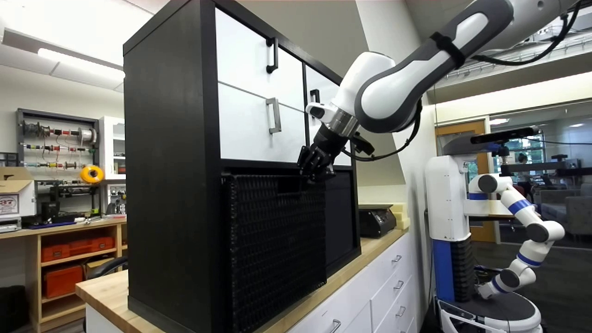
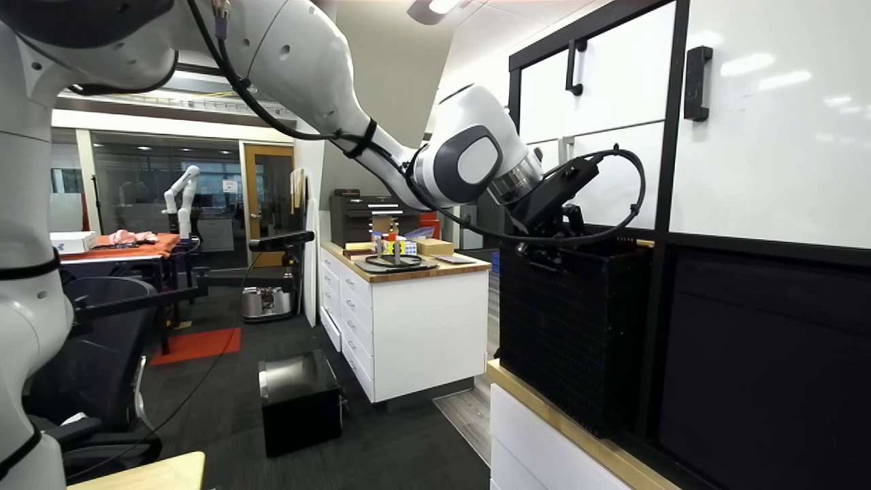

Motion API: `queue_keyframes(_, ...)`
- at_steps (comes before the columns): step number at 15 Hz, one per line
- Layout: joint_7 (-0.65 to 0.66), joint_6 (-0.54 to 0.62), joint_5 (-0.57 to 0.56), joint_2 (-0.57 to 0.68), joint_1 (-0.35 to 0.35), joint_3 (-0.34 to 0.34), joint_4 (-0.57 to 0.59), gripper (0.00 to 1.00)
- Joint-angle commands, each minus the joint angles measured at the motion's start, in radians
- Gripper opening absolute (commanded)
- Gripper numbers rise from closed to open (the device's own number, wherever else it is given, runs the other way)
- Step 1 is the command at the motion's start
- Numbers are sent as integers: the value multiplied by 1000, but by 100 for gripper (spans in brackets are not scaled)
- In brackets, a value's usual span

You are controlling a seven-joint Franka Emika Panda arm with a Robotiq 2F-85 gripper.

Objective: Pull the black basket out of the bottom of the black cabinet

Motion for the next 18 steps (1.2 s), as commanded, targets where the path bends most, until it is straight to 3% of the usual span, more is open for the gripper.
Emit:
queue_keyframes(1, 42, -13, -61, -126, -9, 4, -100, 4)
queue_keyframes(14, 117, -108, -114, -308, -6, 1, -269, 3)
queue_keyframes(15, 127, -112, -113, -316, -7, 1, -278, 7)
queue_keyframes(16, 134, -115, -112, -322, -6, 1, -285, 33)
queue_keyframes(18, 148, -119, -109, -332, -5, 0, -293, 40)
